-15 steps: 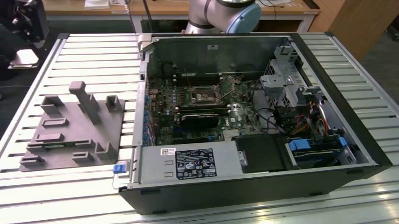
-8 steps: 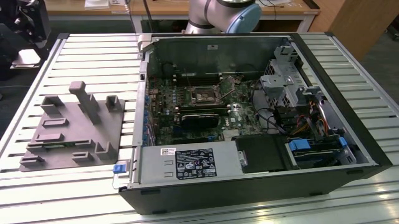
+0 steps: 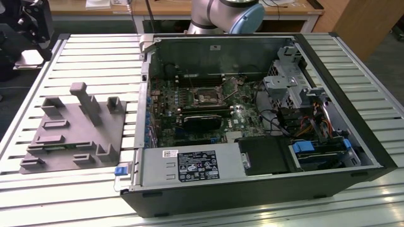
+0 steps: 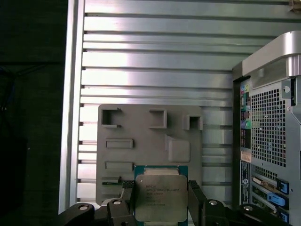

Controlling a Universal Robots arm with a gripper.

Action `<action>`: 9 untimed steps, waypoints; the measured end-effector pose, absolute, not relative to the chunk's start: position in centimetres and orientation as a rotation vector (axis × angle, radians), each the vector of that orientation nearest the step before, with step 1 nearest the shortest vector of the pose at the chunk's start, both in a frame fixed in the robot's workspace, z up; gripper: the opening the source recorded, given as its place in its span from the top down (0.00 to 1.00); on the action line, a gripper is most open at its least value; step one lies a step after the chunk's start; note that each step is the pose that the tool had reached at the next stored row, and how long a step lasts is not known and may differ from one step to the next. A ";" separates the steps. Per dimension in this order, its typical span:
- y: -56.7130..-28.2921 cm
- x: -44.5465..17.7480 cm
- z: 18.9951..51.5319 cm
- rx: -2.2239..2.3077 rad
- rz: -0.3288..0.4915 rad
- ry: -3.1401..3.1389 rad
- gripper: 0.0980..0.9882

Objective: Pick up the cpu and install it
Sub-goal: 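Pick up the cpu and move it towards the insertion slot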

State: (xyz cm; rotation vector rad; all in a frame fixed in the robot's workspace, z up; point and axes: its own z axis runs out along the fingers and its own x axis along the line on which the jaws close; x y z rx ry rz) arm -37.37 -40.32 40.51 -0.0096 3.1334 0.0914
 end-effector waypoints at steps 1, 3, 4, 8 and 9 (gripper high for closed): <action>-40.3 -37.3 40.5 -0.010 0.092 3.133 0.51; -40.3 -37.2 40.5 -0.010 0.091 3.133 0.51; -40.3 -37.1 40.5 -0.010 0.091 3.133 0.51; -40.3 -36.7 40.5 -0.010 0.092 3.133 0.51; -40.3 -36.6 40.5 -0.010 0.092 3.133 0.51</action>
